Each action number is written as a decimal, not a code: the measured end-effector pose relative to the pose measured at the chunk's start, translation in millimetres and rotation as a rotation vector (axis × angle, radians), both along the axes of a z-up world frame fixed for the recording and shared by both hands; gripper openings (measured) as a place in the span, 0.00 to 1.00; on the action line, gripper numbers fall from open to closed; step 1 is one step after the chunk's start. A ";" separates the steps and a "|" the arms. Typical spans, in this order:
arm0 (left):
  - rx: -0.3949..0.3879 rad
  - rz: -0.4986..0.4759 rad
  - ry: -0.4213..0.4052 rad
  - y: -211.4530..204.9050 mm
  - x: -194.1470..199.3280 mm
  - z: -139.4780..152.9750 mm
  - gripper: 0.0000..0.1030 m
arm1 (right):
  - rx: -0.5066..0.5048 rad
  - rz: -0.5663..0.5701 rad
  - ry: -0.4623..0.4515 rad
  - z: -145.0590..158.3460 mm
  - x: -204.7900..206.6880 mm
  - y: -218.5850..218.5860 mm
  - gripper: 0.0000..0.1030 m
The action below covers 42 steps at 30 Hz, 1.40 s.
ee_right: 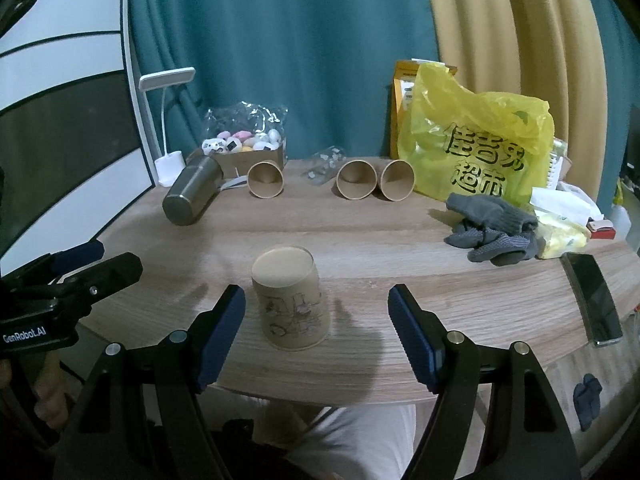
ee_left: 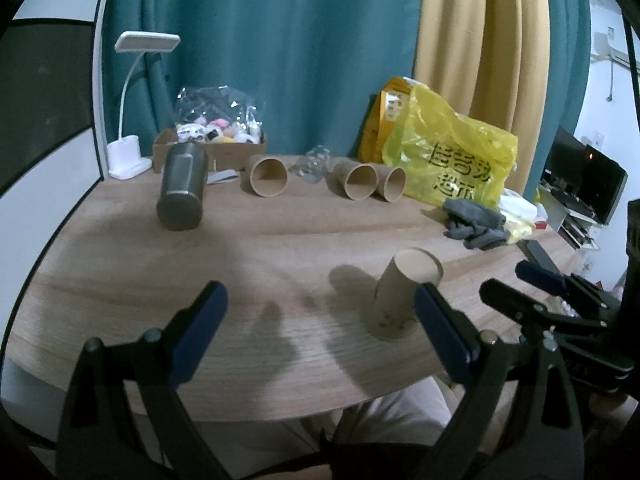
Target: Flip cup upside down
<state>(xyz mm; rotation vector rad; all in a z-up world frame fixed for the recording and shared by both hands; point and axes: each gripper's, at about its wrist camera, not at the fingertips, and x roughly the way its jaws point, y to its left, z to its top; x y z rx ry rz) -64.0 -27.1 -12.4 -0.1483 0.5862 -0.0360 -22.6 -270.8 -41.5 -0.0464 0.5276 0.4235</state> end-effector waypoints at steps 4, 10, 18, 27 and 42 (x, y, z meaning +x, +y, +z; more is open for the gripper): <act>0.000 0.000 0.000 0.4 0.4 0.1 0.93 | 0.000 0.000 0.002 -0.1 0.2 0.4 0.75; -0.005 0.004 -0.007 2.2 -1.2 1.9 0.93 | -0.002 0.003 0.005 -0.7 0.2 3.2 0.75; -0.011 0.000 -0.007 1.4 -3.7 1.4 0.93 | 0.001 0.003 0.007 -1.9 0.2 3.0 0.75; -0.011 0.002 -0.007 2.2 -5.3 0.7 0.93 | 0.000 0.006 0.006 -3.0 0.3 3.8 0.75; -0.003 0.014 -0.006 2.1 -6.8 -1.0 0.93 | 0.006 0.009 0.011 -5.8 -0.3 5.8 0.75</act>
